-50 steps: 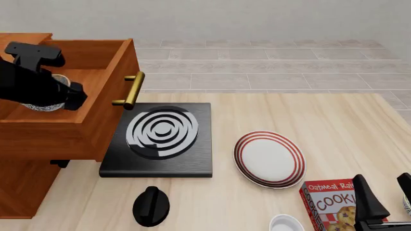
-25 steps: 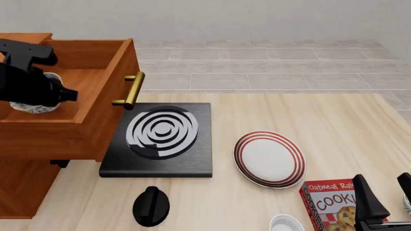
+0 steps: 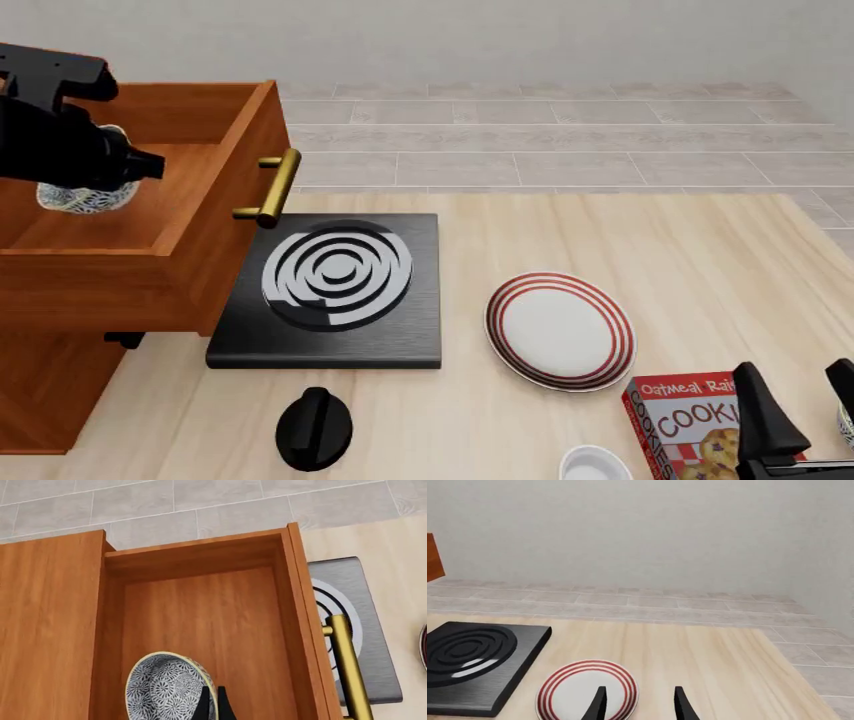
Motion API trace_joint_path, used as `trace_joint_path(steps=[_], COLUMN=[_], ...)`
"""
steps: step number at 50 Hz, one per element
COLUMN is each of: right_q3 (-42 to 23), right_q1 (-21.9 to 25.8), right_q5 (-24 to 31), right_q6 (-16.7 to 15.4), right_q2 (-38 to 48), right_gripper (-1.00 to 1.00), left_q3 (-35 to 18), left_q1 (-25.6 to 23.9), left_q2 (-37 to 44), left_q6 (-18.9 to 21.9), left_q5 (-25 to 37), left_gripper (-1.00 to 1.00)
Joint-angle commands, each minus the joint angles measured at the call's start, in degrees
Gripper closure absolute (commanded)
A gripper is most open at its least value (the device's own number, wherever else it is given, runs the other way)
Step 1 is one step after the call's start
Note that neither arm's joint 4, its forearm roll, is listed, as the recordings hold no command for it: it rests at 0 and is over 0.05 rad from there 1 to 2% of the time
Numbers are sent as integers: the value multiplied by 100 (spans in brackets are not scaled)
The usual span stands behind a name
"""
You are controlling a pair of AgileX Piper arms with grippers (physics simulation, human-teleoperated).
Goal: Pick the akita bowl in the top layer of the wooden cabinet and place it on the plate.
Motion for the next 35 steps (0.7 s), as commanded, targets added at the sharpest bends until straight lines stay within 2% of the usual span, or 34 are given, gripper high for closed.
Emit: trace_joint_path(steps=[1,22,27,35], right_q3=[2,-19,-14,-18], right_q1=[-5,-7,-7,-25], right_q5=[-4,5,-2,-16], right_q6=[11,29,34,37], right_q2=[-1,0,1,-1], right_gripper=[-100,-100,-100,-100], left_q3=[-387,-1397,-1449,-1861], left_q1=[-183,-618,-743,-739], left_q2=[59,239,221,282], left_q6=[-167,-345,-408,-206], left_q5=[89,438,447,566], left_gripper=[100,100,100,100])
